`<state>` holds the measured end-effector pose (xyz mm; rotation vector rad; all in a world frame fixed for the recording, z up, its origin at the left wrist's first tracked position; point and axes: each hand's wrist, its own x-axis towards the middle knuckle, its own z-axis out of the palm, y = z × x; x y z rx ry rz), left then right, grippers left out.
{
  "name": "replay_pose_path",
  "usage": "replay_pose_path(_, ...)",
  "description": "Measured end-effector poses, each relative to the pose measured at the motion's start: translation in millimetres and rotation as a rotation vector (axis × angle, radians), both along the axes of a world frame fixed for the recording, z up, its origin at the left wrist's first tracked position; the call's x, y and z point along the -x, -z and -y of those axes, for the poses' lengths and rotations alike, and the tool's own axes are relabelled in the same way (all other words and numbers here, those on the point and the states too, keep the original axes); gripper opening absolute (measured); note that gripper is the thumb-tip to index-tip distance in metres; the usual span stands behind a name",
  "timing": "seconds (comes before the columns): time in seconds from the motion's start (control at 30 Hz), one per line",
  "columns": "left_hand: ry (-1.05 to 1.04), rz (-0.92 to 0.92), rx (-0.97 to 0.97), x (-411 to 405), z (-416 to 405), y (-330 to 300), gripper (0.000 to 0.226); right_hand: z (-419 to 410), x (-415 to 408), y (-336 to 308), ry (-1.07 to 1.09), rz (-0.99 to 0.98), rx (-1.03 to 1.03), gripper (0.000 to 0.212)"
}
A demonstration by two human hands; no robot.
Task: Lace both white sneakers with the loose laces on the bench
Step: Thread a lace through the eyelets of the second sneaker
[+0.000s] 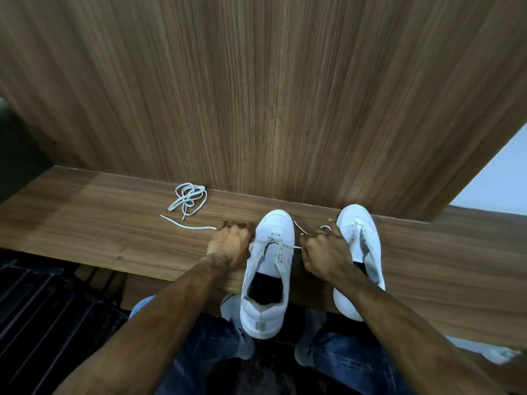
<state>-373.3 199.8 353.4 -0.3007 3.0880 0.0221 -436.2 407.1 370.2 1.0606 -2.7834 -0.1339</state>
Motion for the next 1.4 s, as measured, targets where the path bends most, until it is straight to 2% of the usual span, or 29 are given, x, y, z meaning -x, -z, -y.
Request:
replay_pose_path(0.1, -0.030, 0.032, 0.053, 4.9, 5.0, 3.9, 0.028, 1.5, 2.0, -6.3, -0.008, 0.019, -0.130, 0.023)
replay_pose_path(0.17, -0.056, 0.062, 0.026, 6.5, 2.3, 2.3, 0.028, -0.2, 3.5, -6.7, 0.040, 0.203, -0.035, 0.020)
replay_pose_path(0.23, -0.074, 0.039, -0.027, 4.1, -2.0, -0.7, 0.026, -6.2, 4.0, -9.1, 0.130, 0.508, 0.245, 0.007)
replay_pose_path(0.3, -0.111, -0.054, -0.138, -1.8, -4.9, -4.7, 0.022, -13.5, 3.3, -16.3, 0.212, 0.763, 0.534, 0.016)
replay_pose_path(0.43, -0.075, -0.378, -0.455, -12.5, -20.0, -16.1, 0.015, -17.4, 0.3, -43.5, 0.272, 1.052, 1.062, 0.023)
replay_pose_path(0.5, 0.016, -0.347, -0.660, -14.8, -36.5, -24.0, 0.016, -13.0, 0.0, -56.7, 0.299, 1.165, 1.247, 0.022)
replay_pose_path(0.6, 0.064, -0.287, -0.897, -6.9, -60.0, -22.3, 0.017, 1.1, -4.8, -75.3, 0.355, 1.251, 1.480, 0.020)
replay_pose_path(0.73, 0.098, -0.252, -1.218, 1.1, -82.9, -20.7, 0.047, 19.8, -12.3, -86.7, 0.464, 1.230, 1.653, 0.017)
replay_pose_path(0.77, 0.102, -0.239, -1.280, 2.0, -84.5, -19.4, 0.046, 21.9, -12.5, -86.3, 0.479, 1.223, 1.658, 0.017)
replay_pose_path(0.83, 0.128, -0.210, -1.359, 0.7, -83.7, -24.3, 0.027, 19.2, -10.3, -85.6, 0.493, 1.205, 1.701, 0.017)
replay_pose_path(0.9, 0.124, -0.213, -1.378, -0.4, -71.2, -26.2, 0.018, 10.7, -4.0, -82.6, 0.527, 1.134, 1.704, 0.018)
replay_pose_path(1.03, -0.011, -0.351, -1.271, -6.5, -20.1, -15.2, 0.023, -16.0, 13.6, -59.4, 0.690, 0.882, 1.636, 0.021)
replay_pose_path(1.1, -0.081, -0.366, -1.230, -13.8, 2.1, -6.4, 0.021, -25.4, 19.7, -41.6, 0.702, 0.678, 1.436, 0.028)
replay_pose_path(1.17, -0.105, -0.365, -1.183, -19.9, 12.1, -2.5, 0.022, -26.7, 16.0, -32.8, 0.661, 0.510, 1.149, 0.029)
replay_pose_path(1.27, -0.046, -0.341, -1.165, -21.9, 7.4, -0.9, 0.021, -14.4, 3.8, -26.3, 0.463, 0.402, 0.856, 0.025)
replay_pose_path(1.4, 0.104, -0.319, -1.073, -14.6, -17.0, -6.5, 0.022, 15.9, -11.8, -16.9, 0.049, 0.514, 0.601, 0.033)
